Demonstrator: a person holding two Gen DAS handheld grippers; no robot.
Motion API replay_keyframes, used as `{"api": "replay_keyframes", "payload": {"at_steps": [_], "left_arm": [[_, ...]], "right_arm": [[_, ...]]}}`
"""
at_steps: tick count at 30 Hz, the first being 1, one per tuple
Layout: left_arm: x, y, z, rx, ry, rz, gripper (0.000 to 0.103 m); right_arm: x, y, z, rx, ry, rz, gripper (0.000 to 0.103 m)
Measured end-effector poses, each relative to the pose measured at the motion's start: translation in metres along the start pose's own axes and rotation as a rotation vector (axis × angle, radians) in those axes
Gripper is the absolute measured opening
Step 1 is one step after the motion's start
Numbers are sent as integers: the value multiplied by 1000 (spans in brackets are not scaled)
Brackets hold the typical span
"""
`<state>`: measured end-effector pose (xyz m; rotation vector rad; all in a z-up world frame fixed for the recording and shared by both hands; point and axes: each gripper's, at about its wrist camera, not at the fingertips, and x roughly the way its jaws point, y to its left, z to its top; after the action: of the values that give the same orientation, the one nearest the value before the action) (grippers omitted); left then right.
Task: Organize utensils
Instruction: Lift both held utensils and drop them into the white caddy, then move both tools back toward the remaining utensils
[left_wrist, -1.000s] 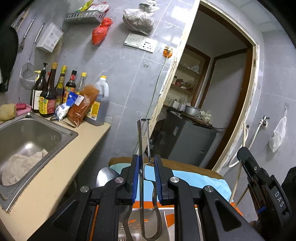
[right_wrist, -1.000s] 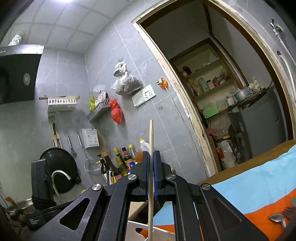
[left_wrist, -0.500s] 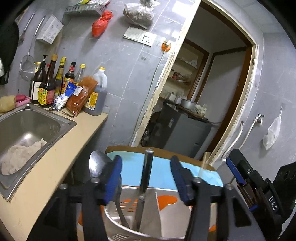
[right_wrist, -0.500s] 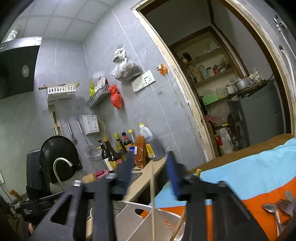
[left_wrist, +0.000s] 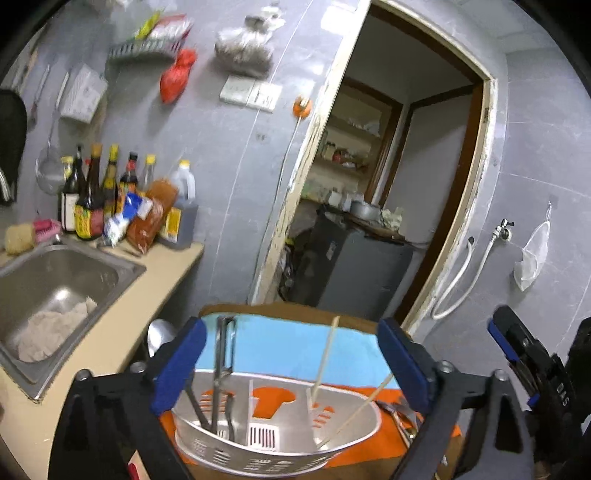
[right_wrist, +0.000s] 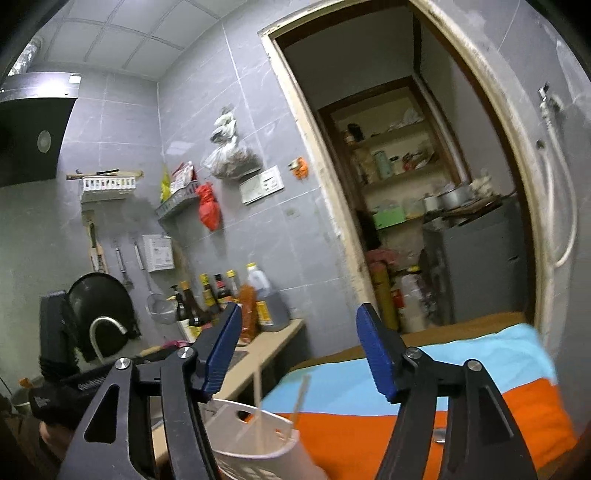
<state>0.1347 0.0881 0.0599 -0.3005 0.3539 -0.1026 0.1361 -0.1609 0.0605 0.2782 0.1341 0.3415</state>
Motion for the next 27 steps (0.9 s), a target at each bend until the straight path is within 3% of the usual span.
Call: {"api": "replay_keyframes", "payload": {"at_steps": [2, 8, 16, 27], "left_arm": [[-9, -16, 0, 21, -32, 20, 103], [-19, -61, -11, 77, -41, 32, 103], [-32, -123, -46, 155, -43, 19, 103], [-4, -176, -98, 157, 86, 3, 103]], "right_arm": [[-15, -10, 9, -16, 4, -35, 80], [-57, -40, 30, -51, 30, -137, 97], [-108, -80, 43, -88, 66, -234, 100], [-131, -150, 38, -74, 138, -303, 100]]}}
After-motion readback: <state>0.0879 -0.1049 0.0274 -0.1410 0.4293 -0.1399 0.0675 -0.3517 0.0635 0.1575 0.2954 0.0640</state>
